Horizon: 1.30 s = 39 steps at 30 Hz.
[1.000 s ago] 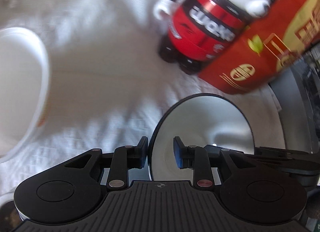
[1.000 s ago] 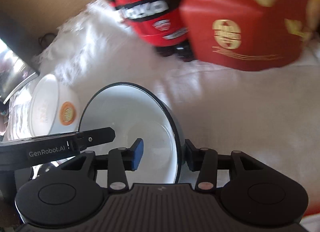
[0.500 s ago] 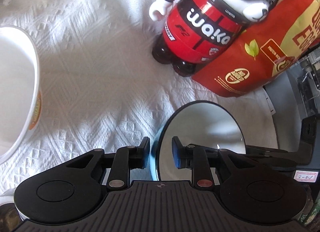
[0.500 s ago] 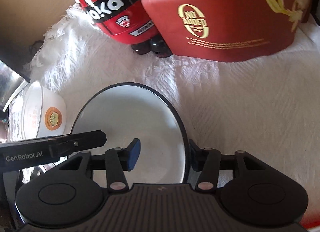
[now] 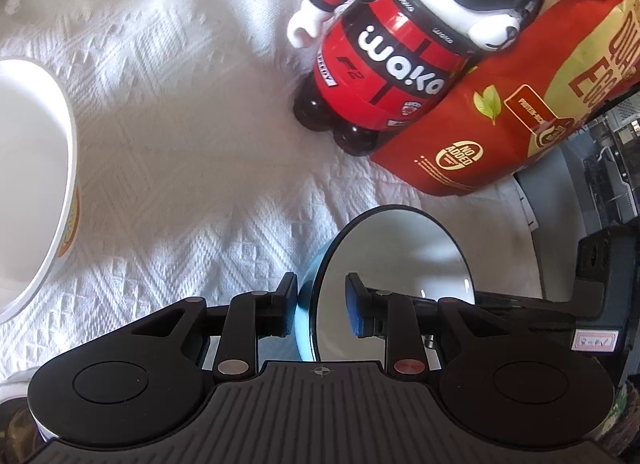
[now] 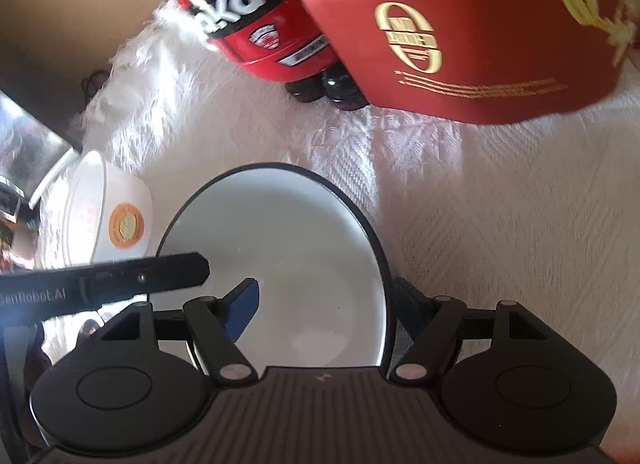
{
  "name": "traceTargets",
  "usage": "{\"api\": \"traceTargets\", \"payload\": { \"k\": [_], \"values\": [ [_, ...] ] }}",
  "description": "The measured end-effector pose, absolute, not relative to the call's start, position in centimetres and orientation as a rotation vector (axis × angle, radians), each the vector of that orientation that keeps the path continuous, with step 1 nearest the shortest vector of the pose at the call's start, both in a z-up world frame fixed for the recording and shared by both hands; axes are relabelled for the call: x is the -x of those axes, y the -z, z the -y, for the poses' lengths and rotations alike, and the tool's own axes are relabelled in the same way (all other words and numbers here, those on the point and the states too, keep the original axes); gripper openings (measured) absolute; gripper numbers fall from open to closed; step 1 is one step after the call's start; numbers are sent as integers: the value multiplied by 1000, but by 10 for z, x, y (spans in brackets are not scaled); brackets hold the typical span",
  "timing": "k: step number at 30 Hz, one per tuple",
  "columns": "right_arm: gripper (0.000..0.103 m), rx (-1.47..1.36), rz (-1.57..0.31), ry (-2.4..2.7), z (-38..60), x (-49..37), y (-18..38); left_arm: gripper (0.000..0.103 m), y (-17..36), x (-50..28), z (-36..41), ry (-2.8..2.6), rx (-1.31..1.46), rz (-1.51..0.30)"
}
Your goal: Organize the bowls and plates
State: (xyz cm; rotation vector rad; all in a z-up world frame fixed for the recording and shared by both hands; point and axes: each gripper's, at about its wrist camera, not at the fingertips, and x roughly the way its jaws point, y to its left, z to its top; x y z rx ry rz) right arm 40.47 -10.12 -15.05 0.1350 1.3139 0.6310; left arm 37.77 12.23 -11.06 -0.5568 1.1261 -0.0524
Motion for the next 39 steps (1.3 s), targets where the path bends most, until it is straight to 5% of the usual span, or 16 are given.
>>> {"api": "traceTargets", "payload": {
  "k": [4,22,27,31,39],
  "values": [
    [87,-168,-1348,-628,98,-408,152,27,109,-378,-122,54,566,-1121],
    [103,-77,-1428,-762,83,-412,155,28,114,-379,-129,68,607,-1116],
    [79,-70,-1369,-673,93,-411,147,26,118,-381,-122,53,560,-1133],
    [43,-8,-1332,-620,97,-402,144,24,129,-382,-115,38,539,-1167],
    [43,-42,-1304,-591,100,-387,138,24,123,-373,-106,29,467,-1172]
  ]
}}
